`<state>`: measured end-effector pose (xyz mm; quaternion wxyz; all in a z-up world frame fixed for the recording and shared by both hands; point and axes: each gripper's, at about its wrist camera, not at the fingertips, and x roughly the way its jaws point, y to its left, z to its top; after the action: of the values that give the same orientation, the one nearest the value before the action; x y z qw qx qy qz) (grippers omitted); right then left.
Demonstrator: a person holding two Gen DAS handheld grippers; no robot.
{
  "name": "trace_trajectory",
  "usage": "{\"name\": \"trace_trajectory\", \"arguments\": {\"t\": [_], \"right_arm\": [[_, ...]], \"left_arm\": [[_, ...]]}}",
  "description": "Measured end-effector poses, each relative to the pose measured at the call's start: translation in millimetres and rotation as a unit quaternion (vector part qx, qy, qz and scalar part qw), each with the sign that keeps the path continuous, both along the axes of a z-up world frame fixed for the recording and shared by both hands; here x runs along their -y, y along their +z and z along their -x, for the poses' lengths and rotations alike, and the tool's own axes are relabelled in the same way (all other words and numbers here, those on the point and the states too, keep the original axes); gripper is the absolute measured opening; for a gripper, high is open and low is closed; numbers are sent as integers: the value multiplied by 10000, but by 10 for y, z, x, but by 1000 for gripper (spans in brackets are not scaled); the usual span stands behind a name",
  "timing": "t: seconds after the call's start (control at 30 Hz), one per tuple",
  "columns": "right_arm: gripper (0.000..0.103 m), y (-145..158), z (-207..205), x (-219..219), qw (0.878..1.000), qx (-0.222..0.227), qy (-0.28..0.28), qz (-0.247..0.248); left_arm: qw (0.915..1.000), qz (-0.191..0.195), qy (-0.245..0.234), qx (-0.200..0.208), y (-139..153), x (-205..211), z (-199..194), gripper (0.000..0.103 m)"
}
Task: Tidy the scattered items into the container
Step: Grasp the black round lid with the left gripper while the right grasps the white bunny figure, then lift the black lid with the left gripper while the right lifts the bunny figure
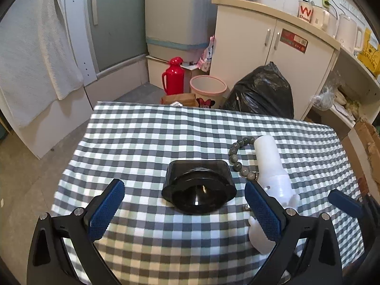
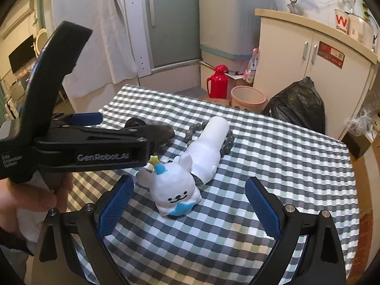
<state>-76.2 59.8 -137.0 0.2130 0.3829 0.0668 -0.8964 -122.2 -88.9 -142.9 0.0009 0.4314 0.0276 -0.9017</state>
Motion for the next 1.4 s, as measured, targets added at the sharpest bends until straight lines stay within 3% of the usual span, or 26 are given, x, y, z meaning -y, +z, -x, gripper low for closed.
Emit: {"name": "trace_trajectory", "arguments": {"t": [0.23,0.43,0.63,0.8,0.87,0.93,1.13,1.4], "right_arm": [[95,-147,103,85,9996,89,265,-45],[84,-278,175,121,9988,262,409,-25],[81,-342,214,119,9987,306,400,37],[65,-365,245,141,9983,379,448,-24],[54,-371,235,156,9979,388,521,-40],[54,-366,233,155,9976,402,565,26],[54,-352,183,120,9975,440,548,106],[54,-257,95,115,9976,377,571,137]], "left_arm": [[9995,-284,-96,134,-179,13,185,103],[9978,-609,-174,174,-260,33,311,103],[9977,-617,-253,153,-247,-13,347,103],[9979,-542,-266,242,-318,-80,396,102],[9970,-641,-348,248,-337,-91,396,88],[9964,-721,-372,239,-325,-90,383,76],[9959,-751,-473,193,-294,-102,313,76],[9984,-471,-315,-33,-156,-91,177,76]]}}
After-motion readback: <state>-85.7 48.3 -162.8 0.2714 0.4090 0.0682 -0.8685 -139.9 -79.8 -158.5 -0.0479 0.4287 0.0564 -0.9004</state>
